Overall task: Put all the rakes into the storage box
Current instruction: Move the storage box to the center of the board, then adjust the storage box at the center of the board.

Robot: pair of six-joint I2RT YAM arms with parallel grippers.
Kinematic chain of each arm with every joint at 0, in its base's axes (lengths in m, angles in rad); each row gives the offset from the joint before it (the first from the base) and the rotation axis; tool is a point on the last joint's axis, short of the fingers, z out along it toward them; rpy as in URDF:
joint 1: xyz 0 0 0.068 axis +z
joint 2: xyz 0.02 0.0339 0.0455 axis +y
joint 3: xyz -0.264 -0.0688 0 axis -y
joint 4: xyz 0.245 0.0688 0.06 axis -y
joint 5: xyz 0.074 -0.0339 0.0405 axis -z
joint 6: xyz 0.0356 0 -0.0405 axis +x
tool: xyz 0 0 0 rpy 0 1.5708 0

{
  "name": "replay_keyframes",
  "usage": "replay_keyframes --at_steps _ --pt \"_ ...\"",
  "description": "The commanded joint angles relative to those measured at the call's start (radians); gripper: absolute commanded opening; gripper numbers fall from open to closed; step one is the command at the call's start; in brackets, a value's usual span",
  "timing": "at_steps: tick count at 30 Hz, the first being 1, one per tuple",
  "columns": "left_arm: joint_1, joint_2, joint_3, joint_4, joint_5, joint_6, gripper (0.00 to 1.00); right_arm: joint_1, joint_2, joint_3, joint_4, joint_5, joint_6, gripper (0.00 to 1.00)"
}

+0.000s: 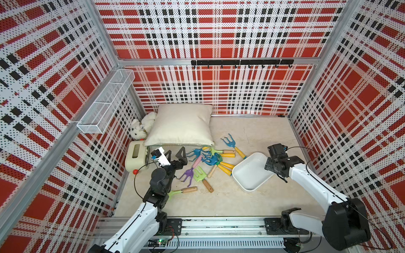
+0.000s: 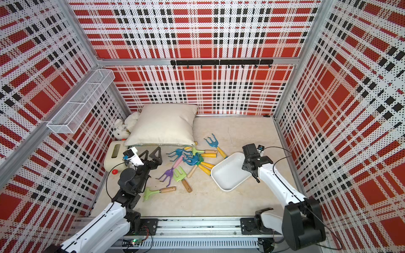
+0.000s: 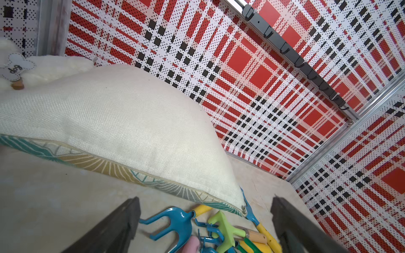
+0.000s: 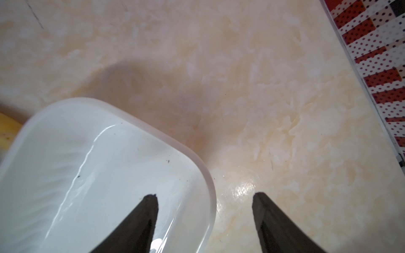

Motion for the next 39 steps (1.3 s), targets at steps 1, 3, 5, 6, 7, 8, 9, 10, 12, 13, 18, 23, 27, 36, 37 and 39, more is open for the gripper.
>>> replay_keyframes --at_steps 1,3,5,6,7,8,9,10,12,13,18,23,27,36,37,39 --pt "-0.012 0.01 -0.005 -0.005 -0.02 0.021 0.99 0.029 -0.079 0.031 -0.011 -0.075 0.003 0.83" --pt "-0.016 0.016 -0.004 -0.004 -0.027 0.023 0.99 0.074 -0.099 0.033 0.028 -0.139 0.008 0.87" --pt "-0.021 0.024 -0.002 -0.002 -0.033 0.026 0.99 0.125 -0.085 0.047 0.061 -0.192 0.016 0.92" --pt "-0.024 0.029 -0.001 -0.002 -0.037 0.028 0.99 0.149 -0.066 0.057 0.081 -0.217 0.019 0.96" --pt "-0.026 0.034 0.001 0.0 -0.039 0.029 0.99 0.168 -0.042 0.067 0.093 -0.232 0.025 0.98" --pt "-0.028 0.04 0.002 0.0 -0.041 0.031 0.99 0.19 -0.007 0.082 0.103 -0.238 0.032 0.98" --pt "-0.032 0.045 0.002 0.001 -0.043 0.032 0.99 0.21 0.03 0.098 0.104 -0.239 0.033 0.98" --pt "-0.034 0.05 0.005 0.001 -0.046 0.035 0.99 0.231 0.072 0.116 0.104 -0.239 0.033 0.98" --pt "-0.04 0.056 0.007 0.001 -0.052 0.039 0.99 0.258 0.148 0.152 0.104 -0.239 0.033 0.98" --pt "-0.042 0.057 0.007 0.001 -0.055 0.041 0.99 0.277 0.188 0.175 0.111 -0.203 0.048 1.0" --pt "-0.044 0.057 0.009 0.001 -0.064 0.047 0.99 0.345 0.394 0.305 0.076 -0.101 0.068 1.0" --pt "-0.045 0.057 0.01 0.001 -0.064 0.047 0.99 0.37 0.518 0.357 0.082 -0.082 0.069 1.0" --pt "-0.045 0.064 0.013 0.001 -0.061 0.047 0.99 0.383 0.554 0.347 0.078 -0.078 0.067 1.0" --pt "-0.048 0.07 0.015 0.001 -0.06 0.042 0.99 0.398 0.396 0.095 0.074 -0.058 0.132 0.95" --pt "-0.05 0.073 0.016 0.001 -0.06 0.043 0.99 0.398 0.361 0.063 0.07 -0.058 0.145 0.95" --pt "-0.053 0.075 0.015 0.002 -0.064 0.041 0.99 0.398 0.295 0.007 0.059 -0.059 0.169 0.95"
